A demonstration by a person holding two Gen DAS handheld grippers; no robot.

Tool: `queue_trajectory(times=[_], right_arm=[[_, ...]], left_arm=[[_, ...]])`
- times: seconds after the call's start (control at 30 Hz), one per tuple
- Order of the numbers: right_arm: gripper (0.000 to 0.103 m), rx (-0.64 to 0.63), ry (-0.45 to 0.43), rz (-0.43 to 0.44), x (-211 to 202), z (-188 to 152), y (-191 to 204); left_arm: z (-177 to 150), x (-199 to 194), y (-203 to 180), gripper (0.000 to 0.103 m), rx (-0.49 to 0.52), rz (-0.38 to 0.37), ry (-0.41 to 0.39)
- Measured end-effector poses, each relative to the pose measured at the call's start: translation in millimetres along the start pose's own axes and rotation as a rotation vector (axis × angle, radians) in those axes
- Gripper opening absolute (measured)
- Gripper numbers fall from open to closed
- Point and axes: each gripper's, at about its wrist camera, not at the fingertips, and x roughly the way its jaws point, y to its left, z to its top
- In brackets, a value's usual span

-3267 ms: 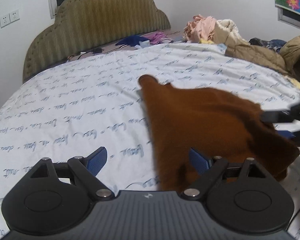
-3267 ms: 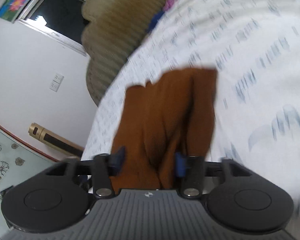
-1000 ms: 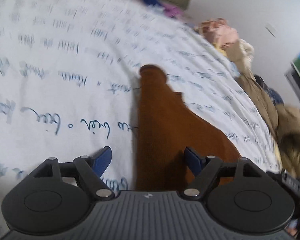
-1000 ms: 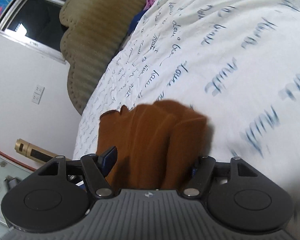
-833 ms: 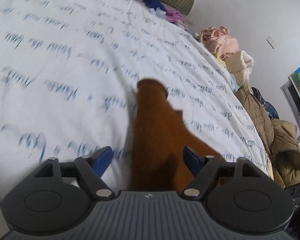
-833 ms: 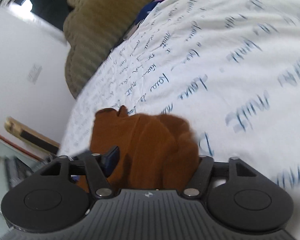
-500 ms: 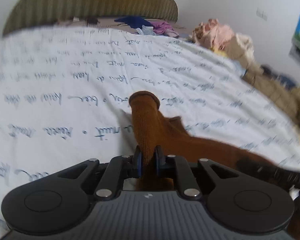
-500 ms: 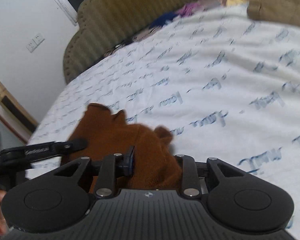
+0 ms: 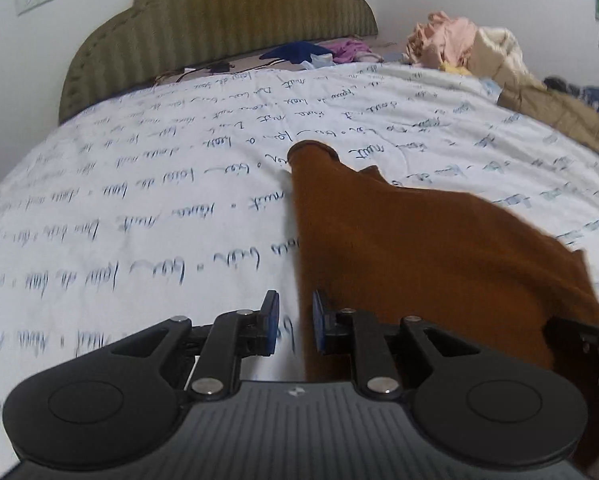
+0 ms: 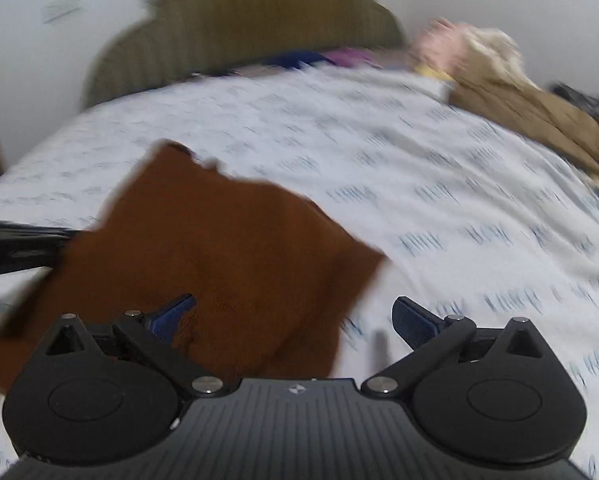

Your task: Fold small clothes

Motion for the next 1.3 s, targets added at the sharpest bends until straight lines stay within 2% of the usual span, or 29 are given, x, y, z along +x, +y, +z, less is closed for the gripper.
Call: queue_trajectory(times=[0.1, 0.23, 0.27, 0.3, 0.33, 0.37, 0.4, 0.73, 0.9, 1.17, 1.3], right_arm=[[0.102, 0.123, -0.033, 0.043, -20.0, -5.9, -10.5], [0.102, 0.134, -0.062, 0.017, -38.4, -15.8, -2.4], [0.103, 0.131, -0.06, 0.018, -40.8, -19.5, 1.8], [0.103, 0.128, -0.06, 0.02, -43.0, -22.0, 5.1], [0.103, 0.126, -0.06, 0.024, -46.6, -25.1, 9.5], [0.102, 0.125, -0.059, 0.028, -51.2, -27.8, 13.3], [0.102, 0.127, -0.061, 0.036, -55.0, -31.4, 15.7], [0.103, 0.095, -0.049, 0.102, -98.0, -45.0, 26.6], [0.103, 0.139, -0.032, 0.196, -106.1, -48.1, 28.3], [0.103, 0.038, -0.012, 0.046, -92.4, -61.3, 50.5], [0.103, 0.027, -0.013, 0.054, -96.1, -64.8, 55.9]], left_arm=[[-10.2, -15.3, 2.7, 0.019, -0.009, -0.007, -0.004], [-23.9, -33.3, 8.5, 0.021, -0.032, -0.001, -0.016], [-27.2, -37.5, 9.7, 0.03, -0.035, 0.005, -0.02], [-30.2, -41.5, 11.2, 0.046, -0.039, 0.019, -0.026], [-33.4, -45.7, 12.3, 0.058, -0.043, 0.042, -0.038], [-36.7, -50.5, 14.3, 0.078, -0.048, 0.066, -0.058], [-40.9, -56.3, 16.8, 0.087, -0.056, 0.078, -0.085], [-63.2, -75.4, 29.5, 0.088, -0.088, 0.045, -0.057], [-74.5, -81.3, 29.8, 0.088, -0.089, 0.038, -0.046], [-89.8, -86.1, 39.4, 0.088, -0.117, 0.059, -0.017], [-97.0, -83.6, 41.3, 0.088, -0.116, 0.051, 0.022]])
